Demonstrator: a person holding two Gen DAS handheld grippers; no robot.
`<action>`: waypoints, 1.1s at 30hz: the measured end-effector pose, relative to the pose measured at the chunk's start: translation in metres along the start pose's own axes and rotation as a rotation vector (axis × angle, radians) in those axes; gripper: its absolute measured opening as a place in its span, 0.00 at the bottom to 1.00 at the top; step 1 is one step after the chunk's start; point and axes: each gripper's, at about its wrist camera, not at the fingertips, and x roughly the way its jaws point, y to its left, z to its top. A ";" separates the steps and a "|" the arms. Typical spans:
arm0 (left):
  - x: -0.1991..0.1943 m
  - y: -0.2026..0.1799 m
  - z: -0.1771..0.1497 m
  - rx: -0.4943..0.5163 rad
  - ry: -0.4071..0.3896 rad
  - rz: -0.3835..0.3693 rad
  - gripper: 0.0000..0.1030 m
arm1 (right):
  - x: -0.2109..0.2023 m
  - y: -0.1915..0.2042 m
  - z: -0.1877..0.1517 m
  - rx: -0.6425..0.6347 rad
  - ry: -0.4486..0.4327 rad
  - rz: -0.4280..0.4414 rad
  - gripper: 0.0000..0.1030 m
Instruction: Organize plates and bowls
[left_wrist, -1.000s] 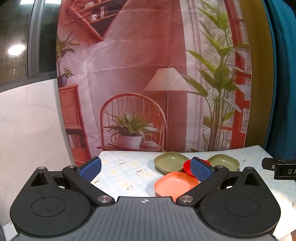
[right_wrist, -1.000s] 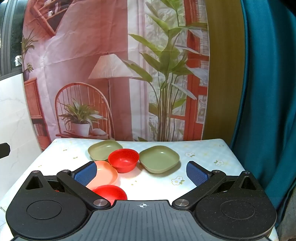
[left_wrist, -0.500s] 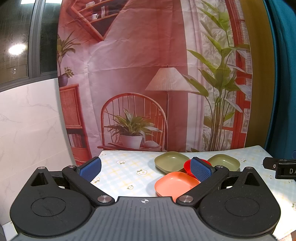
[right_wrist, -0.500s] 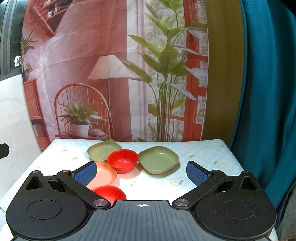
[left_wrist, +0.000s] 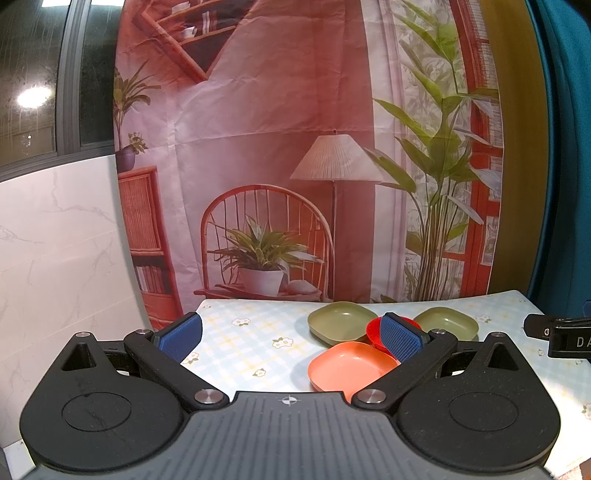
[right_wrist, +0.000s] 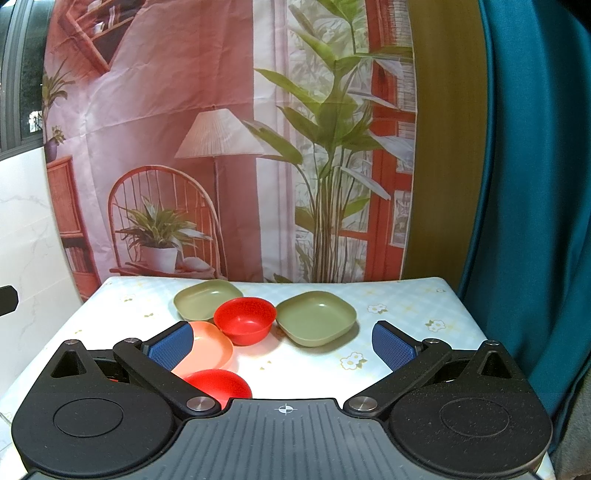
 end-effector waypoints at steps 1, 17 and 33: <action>0.001 0.000 0.000 0.002 0.001 -0.001 1.00 | 0.000 0.000 0.000 0.000 0.000 0.000 1.00; 0.000 0.000 -0.001 0.001 0.002 0.000 1.00 | 0.001 -0.001 0.000 0.001 0.002 -0.001 1.00; 0.001 0.001 -0.001 -0.001 0.001 -0.005 1.00 | 0.001 -0.001 0.000 0.000 0.002 -0.001 1.00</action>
